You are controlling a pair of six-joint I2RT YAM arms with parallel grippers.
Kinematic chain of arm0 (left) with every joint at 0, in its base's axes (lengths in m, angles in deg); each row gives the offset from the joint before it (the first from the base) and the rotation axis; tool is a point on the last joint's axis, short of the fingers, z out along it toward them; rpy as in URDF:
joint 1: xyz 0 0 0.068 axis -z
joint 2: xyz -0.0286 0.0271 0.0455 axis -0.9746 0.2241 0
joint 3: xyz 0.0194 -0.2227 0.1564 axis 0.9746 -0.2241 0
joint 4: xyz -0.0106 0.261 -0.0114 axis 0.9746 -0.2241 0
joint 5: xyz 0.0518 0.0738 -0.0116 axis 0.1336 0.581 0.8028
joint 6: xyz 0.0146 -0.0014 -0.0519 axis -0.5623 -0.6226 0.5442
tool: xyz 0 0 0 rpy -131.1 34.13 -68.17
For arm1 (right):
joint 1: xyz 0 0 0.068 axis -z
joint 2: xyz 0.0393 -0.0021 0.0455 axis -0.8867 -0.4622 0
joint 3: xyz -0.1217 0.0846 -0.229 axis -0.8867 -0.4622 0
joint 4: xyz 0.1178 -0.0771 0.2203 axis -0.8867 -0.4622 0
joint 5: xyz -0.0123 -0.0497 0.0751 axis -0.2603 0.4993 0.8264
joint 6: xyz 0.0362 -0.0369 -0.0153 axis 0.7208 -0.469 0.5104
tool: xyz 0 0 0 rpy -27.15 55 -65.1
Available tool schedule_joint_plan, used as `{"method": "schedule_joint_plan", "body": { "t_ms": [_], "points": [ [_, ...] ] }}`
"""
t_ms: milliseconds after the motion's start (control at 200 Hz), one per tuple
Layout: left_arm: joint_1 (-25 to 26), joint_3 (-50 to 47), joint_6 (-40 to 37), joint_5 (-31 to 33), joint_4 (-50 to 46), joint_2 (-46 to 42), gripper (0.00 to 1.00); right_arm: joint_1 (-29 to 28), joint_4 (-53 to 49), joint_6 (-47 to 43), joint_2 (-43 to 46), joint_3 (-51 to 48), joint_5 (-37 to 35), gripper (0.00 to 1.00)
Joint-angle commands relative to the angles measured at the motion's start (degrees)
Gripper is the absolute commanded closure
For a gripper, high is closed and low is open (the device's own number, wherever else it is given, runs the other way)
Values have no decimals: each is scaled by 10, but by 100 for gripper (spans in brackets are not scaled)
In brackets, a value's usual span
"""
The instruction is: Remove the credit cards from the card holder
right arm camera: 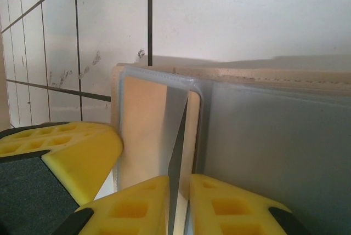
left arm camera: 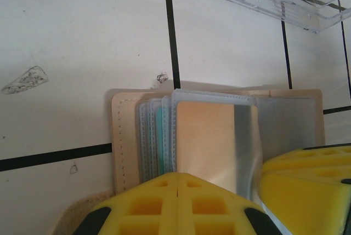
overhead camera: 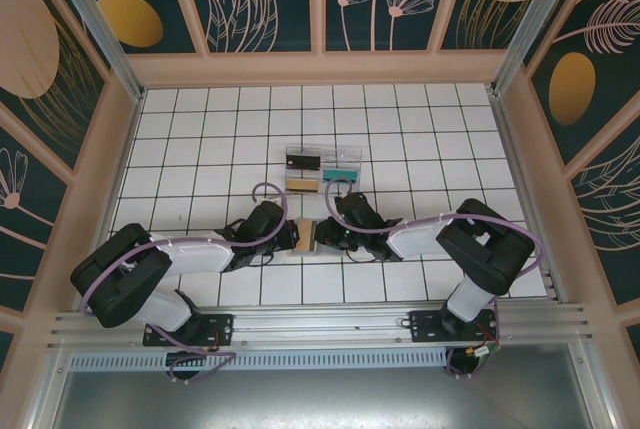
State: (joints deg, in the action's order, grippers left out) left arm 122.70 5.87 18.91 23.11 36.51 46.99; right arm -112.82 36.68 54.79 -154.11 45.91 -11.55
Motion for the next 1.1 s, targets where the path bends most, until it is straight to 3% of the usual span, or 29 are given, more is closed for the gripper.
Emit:
{"method": "schedule_joint_plan", "body": {
  "t_ms": [0, 165, 310, 726, 931, 986, 1096],
  "points": [
    [0, -1, 3, -15, -29, 17, 98, -1, 17, 11, -12, -4, 16, 81],
    [0, 2, 2, -17, -30, 19, 98, -1, 26, 12, -17, -1, 24, 84],
    [0, 2, 3, -17, -30, 18, 98, 1, 24, 13, -11, -4, 22, 100],
    [0, 7, -4, 5, -50, 18, 98, 22, -13, 0, 52, -29, -1, 100],
    [1, 11, -4, 0, -49, 21, 99, 22, 11, -4, 43, -29, 25, 100],
    [1, 12, -4, -1, -49, 22, 99, 19, 13, -3, 38, -24, 27, 91],
    [1, 13, -5, -2, -49, 23, 99, 16, 17, -5, 25, -14, 34, 89]
  ]
}}
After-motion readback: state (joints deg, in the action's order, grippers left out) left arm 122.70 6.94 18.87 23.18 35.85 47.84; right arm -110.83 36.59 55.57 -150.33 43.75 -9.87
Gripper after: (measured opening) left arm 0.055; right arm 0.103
